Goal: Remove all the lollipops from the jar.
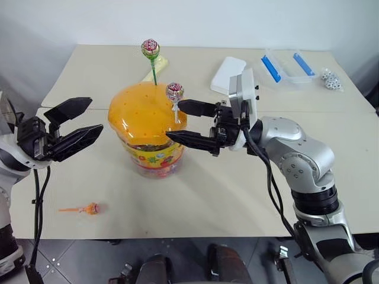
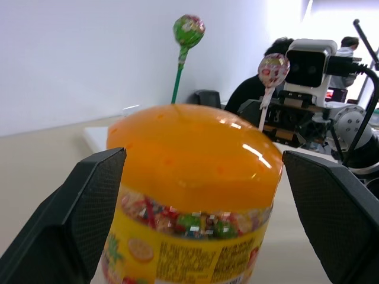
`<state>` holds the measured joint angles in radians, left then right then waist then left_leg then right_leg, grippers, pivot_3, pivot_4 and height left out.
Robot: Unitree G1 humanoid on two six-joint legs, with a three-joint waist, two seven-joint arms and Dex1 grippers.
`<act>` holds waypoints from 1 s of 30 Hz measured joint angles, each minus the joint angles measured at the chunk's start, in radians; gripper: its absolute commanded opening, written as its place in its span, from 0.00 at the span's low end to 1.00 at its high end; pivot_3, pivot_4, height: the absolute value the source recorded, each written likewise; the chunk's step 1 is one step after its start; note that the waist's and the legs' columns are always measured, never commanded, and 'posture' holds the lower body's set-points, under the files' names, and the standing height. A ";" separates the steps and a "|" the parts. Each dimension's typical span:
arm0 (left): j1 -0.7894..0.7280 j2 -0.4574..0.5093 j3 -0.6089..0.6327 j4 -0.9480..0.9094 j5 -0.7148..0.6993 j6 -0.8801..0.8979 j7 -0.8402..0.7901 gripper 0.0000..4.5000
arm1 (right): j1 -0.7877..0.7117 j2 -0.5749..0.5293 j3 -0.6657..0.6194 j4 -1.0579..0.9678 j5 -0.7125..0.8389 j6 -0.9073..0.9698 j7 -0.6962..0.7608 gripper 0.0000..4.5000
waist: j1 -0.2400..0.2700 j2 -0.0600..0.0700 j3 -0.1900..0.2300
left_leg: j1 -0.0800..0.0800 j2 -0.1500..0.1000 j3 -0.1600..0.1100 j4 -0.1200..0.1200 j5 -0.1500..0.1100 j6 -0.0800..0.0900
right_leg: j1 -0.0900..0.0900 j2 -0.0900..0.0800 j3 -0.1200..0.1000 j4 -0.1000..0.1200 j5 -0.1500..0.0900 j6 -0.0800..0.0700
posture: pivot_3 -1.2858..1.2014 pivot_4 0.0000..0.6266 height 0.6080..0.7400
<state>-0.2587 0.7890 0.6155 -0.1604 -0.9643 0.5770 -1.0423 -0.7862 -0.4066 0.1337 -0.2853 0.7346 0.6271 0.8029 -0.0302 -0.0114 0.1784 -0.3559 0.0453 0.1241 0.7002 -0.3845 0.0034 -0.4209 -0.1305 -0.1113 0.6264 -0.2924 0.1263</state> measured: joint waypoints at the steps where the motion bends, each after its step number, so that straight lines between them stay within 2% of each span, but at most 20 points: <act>1: 0.003 0.000 0.002 0.003 0.000 -0.004 -0.001 1.00 | -0.001 0.001 0.000 0.001 -0.002 0.001 0.003 0.43 | 0.000 0.000 0.000 | 0.000 0.000 0.000 0.000 0.000 0.000 | 0.000 0.000 0.000 0.000 0.000 0.000 | 0.52 0.24 1.00; 6: 0.009 -0.006 0.005 0.002 -0.002 -0.049 -0.016 1.00 | -0.005 0.021 -0.003 0.022 -0.009 -0.001 0.021 0.05 | -0.001 0.000 0.000 | 0.000 0.000 0.000 0.000 0.000 0.000 | 0.000 0.000 0.000 0.000 0.000 0.000 | 0.52 0.24 1.00; 7: 0.011 -0.006 0.005 0.002 -0.005 -0.049 -0.016 1.00 | -0.007 0.024 -0.007 0.028 -0.009 -0.001 0.025 0.01 | -0.001 0.000 0.000 | 0.000 0.000 0.000 0.000 0.000 0.000 | 0.000 0.000 0.000 0.000 0.000 0.000 | 0.52 0.24 1.00; 13: 0.004 -0.029 0.002 0.019 -0.056 -0.033 -0.013 1.00 | -0.038 0.082 -0.106 0.073 0.087 -0.013 0.065 0.01 | -0.001 0.000 0.000 | 0.000 0.000 0.000 0.000 0.000 0.000 | 0.000 0.000 0.000 0.000 0.000 0.000 | 0.52 0.24 1.00; 16: -0.004 -0.030 -0.012 0.020 -0.068 -0.022 -0.029 1.00 | -0.066 0.043 -0.197 0.098 0.157 0.012 0.062 0.01 | 0.004 0.000 0.000 | -0.001 0.000 -0.001 0.001 0.000 0.000 | 0.000 0.000 -0.001 0.000 0.000 0.000 | 0.52 0.24 1.00; 18: -0.034 -0.032 -0.029 0.015 -0.089 -0.012 -0.029 1.00 | -0.070 -0.020 -0.289 0.108 0.212 0.048 0.040 0.01 | 0.009 -0.001 0.000 | -0.002 -0.001 -0.003 0.001 0.000 0.000 | 0.000 -0.001 -0.002 0.000 0.000 0.000 | 0.52 0.24 1.00; 22: -0.103 -0.035 -0.065 -0.032 -0.125 0.001 -0.028 1.00 | 0.034 -0.257 -0.401 0.132 0.215 0.143 0.013 0.01 | 0.017 -0.001 0.000 | -0.003 -0.001 -0.003 -0.001 0.000 0.000 | 0.000 -0.001 -0.002 -0.002 0.000 0.000 | 0.52 0.24 1.00; 26: -0.117 -0.016 -0.104 -0.074 -0.139 0.029 -0.050 1.00 | 0.252 -0.457 -0.433 0.183 0.090 0.213 -0.037 0.01 | 0.021 -0.001 0.000 | -0.002 0.000 -0.001 -0.001 0.000 0.000 | 0.000 -0.001 -0.002 -0.003 0.000 0.000 | 0.52 0.24 1.00; 30: -0.077 0.085 -0.157 -0.101 -0.083 0.030 -0.157 1.00 | 0.451 -0.595 -0.403 0.220 -0.076 0.255 -0.096 0.01 | 0.013 0.001 0.000 | -0.001 0.000 0.005 -0.001 0.000 0.000 | 0.000 0.000 0.000 -0.005 0.000 0.000 | 0.52 0.24 1.00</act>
<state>-0.3353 0.8739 0.4586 -0.2611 -1.0478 0.6065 -1.1993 -0.3353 -1.0011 -0.2694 -0.0657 0.6582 0.8818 0.7064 -0.0168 -0.0105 0.1782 -0.3566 0.0454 0.1288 0.6991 -0.3841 0.0035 -0.4211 -0.1310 -0.1109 0.6216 -0.2925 0.1263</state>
